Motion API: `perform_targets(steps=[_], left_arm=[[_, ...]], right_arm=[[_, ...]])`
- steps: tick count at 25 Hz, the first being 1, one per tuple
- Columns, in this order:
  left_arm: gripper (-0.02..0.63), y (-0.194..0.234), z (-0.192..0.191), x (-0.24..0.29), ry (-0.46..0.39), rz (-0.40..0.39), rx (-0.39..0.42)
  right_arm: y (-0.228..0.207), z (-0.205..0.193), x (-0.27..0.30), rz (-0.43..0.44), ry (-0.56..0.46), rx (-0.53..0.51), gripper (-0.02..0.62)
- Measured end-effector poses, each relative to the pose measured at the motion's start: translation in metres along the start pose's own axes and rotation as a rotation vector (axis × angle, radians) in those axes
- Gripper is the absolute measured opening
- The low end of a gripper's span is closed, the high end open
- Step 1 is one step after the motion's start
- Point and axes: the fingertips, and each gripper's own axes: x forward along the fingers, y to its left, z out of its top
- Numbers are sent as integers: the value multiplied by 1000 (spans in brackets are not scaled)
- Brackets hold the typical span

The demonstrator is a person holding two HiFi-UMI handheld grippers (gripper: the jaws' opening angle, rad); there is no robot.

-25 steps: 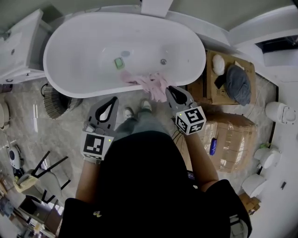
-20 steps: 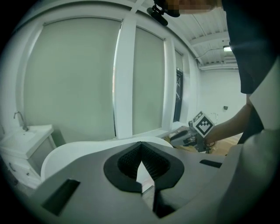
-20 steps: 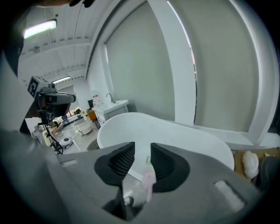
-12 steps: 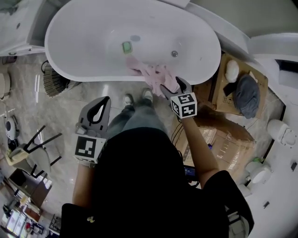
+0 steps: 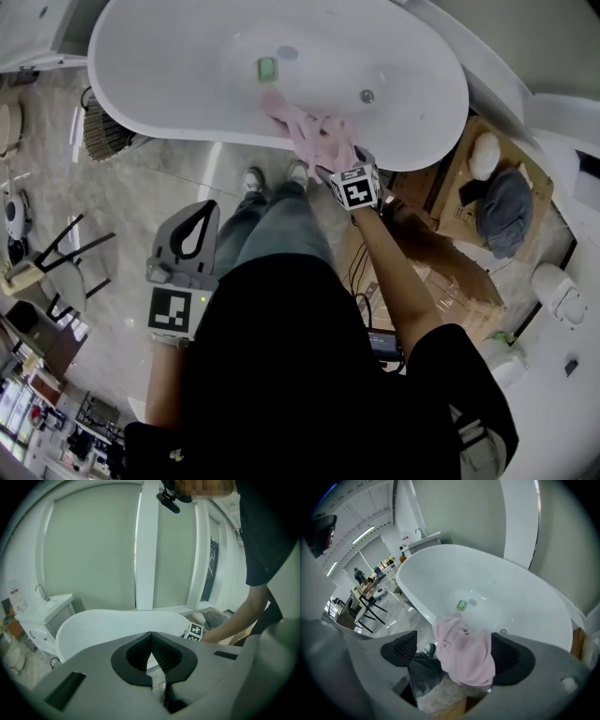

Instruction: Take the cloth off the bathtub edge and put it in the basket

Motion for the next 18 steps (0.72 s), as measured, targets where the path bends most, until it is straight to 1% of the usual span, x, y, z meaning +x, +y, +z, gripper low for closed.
perform_targets(steps=[4,9,12,14,18], left_arm=[[11,-1,-15,6,37,25,-22],[11,3,-35,12,64,65,-53],[11,10,-44,11,74,88,-68],[11,14,-47,10,73,104,-79],[11,20,-49,8,69,122,-85]], right_arm=[[-6,-19,37,20,89,-21,502],[-22,-32,77,5,155,-92,520],[-25,-43,96,10,205,-115,520],[-27,-51,106,8,222,-118,520],[-30,-50,112,-14,226,-162,513]])
